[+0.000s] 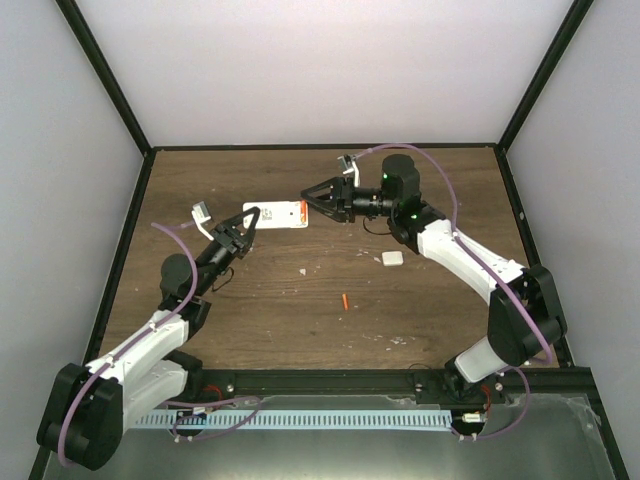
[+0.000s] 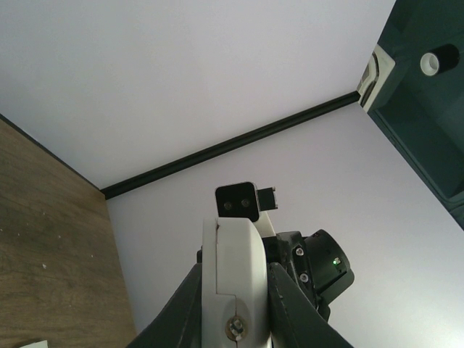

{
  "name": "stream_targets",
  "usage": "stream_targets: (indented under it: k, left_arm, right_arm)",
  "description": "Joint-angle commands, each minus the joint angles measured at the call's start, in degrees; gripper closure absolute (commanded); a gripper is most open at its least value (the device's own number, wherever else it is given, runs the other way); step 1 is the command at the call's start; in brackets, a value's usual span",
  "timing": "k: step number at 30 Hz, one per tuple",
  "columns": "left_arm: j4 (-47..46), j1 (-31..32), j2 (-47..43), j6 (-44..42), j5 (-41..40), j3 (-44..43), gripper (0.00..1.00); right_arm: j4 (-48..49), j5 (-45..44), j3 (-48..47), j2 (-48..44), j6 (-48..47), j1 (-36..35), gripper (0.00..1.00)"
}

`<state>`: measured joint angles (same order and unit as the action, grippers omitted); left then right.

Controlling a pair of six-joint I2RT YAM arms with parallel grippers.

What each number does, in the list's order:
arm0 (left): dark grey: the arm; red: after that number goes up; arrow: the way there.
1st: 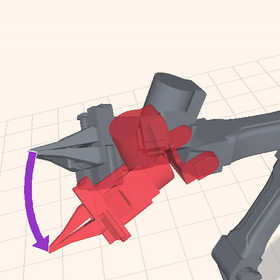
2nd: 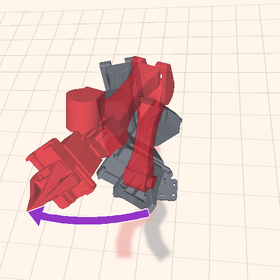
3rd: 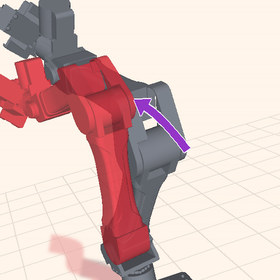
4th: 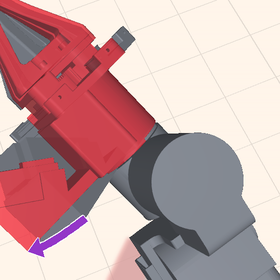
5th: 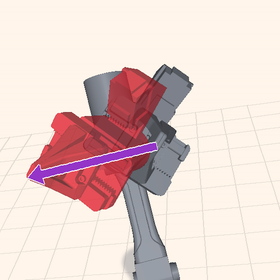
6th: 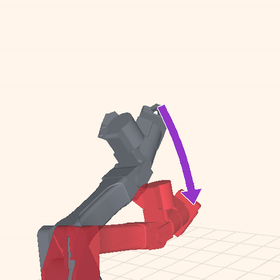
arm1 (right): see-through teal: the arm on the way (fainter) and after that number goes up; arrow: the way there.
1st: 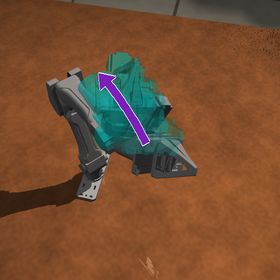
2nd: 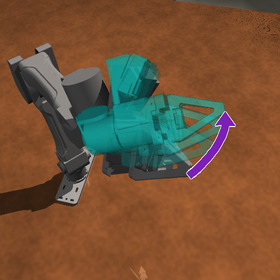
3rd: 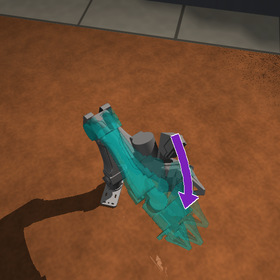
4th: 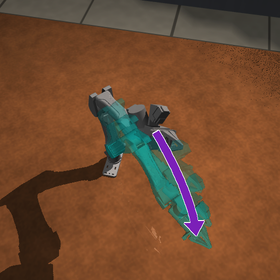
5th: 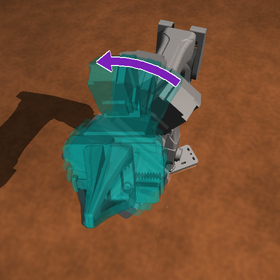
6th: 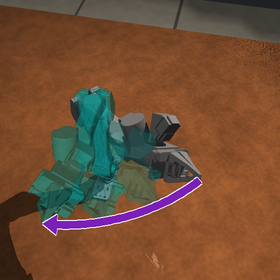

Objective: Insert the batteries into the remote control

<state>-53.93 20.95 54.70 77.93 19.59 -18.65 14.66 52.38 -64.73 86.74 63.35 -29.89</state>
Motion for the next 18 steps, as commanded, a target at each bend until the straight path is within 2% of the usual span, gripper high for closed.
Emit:
stream_targets:
  k: [1, 4, 7, 18]
  left_arm:
    - [-3.1, 0.3, 0.1, -0.4, -0.2, -1.6, 1.00]
    - [-3.0, 0.3, 0.3, -0.5, -0.2, -1.7, 1.00]
    - [-3.1, 0.3, 0.4, -0.6, -0.2, -1.7, 1.00]
    - [-4.1, 0.3, 1.5, -0.5, 0.1, -1.5, 1.00]
  right_arm:
    - [1.3, 1.5, -2.0, 0.8, 0.2, -0.8, 0.51]
    - [1.4, 1.5, -2.0, 1.0, 0.3, -0.9, 0.52]
    - [1.7, 1.6, -2.2, 1.1, 0.5, -0.9, 0.57]
    - [2.9, 1.7, -2.0, 0.7, 1.8, -0.9, 0.61]
